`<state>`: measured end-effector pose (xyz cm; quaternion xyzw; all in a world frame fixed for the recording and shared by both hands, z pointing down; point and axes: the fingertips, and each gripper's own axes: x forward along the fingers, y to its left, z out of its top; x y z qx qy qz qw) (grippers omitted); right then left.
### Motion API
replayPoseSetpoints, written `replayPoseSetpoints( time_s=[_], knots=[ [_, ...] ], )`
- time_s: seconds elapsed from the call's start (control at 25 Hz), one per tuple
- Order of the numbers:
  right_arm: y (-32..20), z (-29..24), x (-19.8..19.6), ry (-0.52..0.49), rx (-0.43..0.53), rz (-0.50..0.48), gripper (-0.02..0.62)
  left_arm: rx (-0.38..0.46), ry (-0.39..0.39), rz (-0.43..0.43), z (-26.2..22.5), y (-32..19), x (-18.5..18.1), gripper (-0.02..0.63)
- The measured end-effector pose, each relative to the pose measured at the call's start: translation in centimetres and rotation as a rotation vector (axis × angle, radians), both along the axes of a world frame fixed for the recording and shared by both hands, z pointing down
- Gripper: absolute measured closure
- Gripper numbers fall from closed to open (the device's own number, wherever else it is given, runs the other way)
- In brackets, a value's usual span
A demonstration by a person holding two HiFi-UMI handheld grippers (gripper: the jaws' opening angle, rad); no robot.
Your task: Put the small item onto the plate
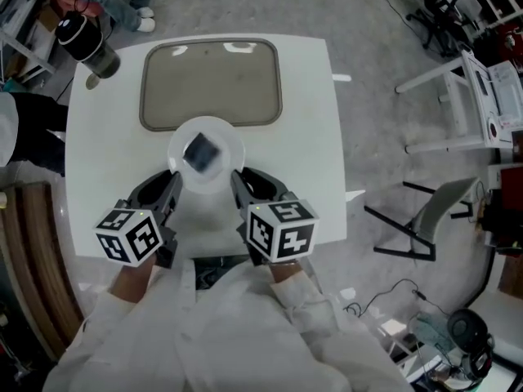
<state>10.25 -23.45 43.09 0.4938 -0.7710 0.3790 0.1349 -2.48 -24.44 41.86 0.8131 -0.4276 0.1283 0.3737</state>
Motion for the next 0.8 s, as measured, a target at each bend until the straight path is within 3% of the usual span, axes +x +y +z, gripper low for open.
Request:
replayPoseSetpoints(
  time_s=[0.8],
  knots=[
    [-13.3,1.1,-0.1,0.056,-0.006,0.008,0.518,0.020,-0.015,0.084,1.2,-12.9,-0.1,0.534]
  ],
)
